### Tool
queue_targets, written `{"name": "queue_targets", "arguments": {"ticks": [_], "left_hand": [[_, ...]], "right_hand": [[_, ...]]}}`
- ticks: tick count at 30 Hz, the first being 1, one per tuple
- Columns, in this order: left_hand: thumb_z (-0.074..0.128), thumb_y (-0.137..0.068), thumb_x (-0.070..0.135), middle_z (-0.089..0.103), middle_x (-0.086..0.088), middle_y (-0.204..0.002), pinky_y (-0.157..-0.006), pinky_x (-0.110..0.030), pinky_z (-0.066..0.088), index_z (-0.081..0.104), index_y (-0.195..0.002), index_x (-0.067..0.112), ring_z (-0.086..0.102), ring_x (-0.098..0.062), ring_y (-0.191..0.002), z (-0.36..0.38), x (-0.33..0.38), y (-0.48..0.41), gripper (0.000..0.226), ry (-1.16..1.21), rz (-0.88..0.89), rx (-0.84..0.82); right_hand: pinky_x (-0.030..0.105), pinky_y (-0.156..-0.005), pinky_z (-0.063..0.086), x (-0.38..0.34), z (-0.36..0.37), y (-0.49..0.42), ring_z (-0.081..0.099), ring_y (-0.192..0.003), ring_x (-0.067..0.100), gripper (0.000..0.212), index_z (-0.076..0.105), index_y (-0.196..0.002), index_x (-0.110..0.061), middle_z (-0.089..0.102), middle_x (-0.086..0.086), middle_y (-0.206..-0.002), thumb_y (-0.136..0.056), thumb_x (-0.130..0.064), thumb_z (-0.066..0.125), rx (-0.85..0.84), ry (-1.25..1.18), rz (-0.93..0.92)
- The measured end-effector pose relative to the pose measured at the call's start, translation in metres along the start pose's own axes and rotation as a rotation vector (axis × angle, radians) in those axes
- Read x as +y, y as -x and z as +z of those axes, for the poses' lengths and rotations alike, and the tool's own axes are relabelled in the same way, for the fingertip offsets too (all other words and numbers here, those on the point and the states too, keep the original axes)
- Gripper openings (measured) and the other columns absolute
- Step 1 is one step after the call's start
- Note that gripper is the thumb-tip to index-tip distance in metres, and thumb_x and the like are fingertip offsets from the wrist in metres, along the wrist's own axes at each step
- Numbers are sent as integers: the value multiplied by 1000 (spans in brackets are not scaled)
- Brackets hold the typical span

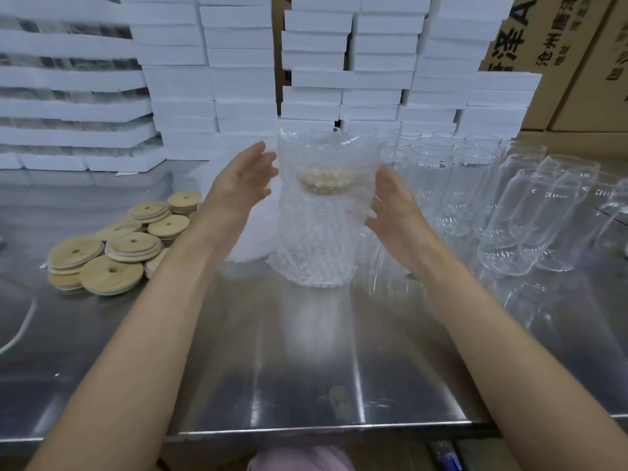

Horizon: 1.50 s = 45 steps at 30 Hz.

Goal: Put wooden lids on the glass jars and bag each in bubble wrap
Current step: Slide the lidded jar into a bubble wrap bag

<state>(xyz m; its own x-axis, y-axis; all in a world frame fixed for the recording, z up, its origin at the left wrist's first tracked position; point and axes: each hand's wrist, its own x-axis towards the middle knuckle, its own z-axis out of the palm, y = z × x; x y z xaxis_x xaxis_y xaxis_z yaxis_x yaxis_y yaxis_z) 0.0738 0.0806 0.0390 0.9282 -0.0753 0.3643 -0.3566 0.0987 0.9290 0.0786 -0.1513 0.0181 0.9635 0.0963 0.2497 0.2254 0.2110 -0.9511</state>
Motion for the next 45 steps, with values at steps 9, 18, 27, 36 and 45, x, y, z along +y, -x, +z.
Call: {"name": "queue_targets", "arguments": {"ticks": [9,18,27,36,45], "left_hand": [[89,-61,35,54,10,-128,-97,-29,49,32,-142,27,57,-2,-113,33,-26,21,99,-387,106,-199],[83,-61,31,61,0,-121,-92,-31,52,41,-135,18,64,-10,-107,25,-18,19,86,-168,126,42],[85,-54,44,57,8,-124,-88,-26,53,42,-134,21,60,-3,-109,29,-26,20,94,-228,110,-64],[82,-62,48,28,10,-153,-105,-28,38,1,-153,26,35,-4,-136,22,-17,21,124,-417,-51,-286],[18,-99,57,54,-9,-134,-106,-30,40,38,-142,7,56,-15,-112,21,-22,21,69,51,-182,254]], "right_hand": [[23,-68,55,13,4,4,67,-84,18,37,67,-97,-11,71,3,-92,-103,-38,43,163,150,145],[19,-44,44,23,25,19,55,-45,13,47,61,-98,-8,64,7,-64,-102,-49,39,16,239,464],[16,-44,33,42,20,18,40,-42,11,31,52,-70,-16,46,-1,-51,-98,-6,44,148,590,89],[23,-77,42,39,17,15,55,-75,6,29,54,-83,-20,57,-7,-78,-105,-18,35,292,624,-154],[38,-120,23,30,31,11,35,-142,20,61,29,-151,-19,36,7,-154,-102,-54,16,160,-223,99]]}}
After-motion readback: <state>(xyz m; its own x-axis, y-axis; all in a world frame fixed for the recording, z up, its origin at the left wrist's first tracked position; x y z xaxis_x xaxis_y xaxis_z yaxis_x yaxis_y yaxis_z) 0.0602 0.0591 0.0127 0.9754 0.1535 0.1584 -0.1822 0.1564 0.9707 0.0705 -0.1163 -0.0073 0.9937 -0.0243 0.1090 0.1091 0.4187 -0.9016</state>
